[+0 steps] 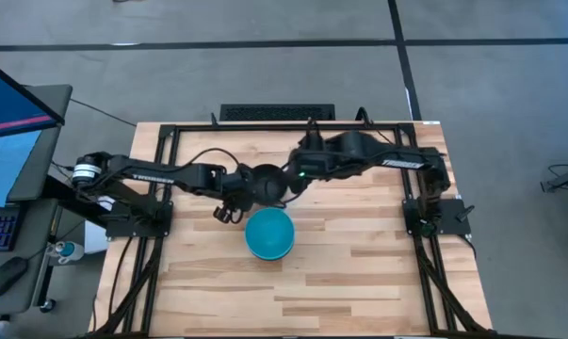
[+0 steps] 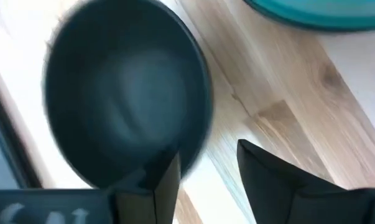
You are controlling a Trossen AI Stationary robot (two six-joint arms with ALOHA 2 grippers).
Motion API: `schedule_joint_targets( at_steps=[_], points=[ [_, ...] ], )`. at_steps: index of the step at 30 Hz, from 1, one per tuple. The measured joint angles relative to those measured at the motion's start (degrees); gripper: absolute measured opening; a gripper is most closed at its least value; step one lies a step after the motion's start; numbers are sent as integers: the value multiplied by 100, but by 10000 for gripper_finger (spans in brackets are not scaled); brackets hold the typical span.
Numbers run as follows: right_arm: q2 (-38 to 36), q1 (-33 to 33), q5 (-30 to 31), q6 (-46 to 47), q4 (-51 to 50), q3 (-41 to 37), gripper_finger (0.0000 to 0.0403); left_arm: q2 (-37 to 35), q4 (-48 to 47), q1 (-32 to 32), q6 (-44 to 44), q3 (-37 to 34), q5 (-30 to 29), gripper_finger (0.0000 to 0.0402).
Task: Nest bowls inside each other
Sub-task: Stack the black bowl on top of the blue bowl
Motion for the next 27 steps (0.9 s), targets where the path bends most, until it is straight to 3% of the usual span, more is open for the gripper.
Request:
schedule_joint_targets(
  at_steps=[8, 18, 22, 27],
  points=[
    [-902, -175, 91, 237, -6, -934, 292, 133, 284, 90, 117, 6, 213, 167],
    [-2068, -137, 119, 1057, 20, -2380, 292, 664, 389, 101, 181, 17, 279, 128],
    [-2316, -86, 209, 1225, 2, -2667, 292, 765, 345, 101, 254, 129, 212, 97],
    [-2464, -74, 252, 1269, 2, -2900, 292, 753, -20, 202, 298, 498, 207, 13]
  ],
)
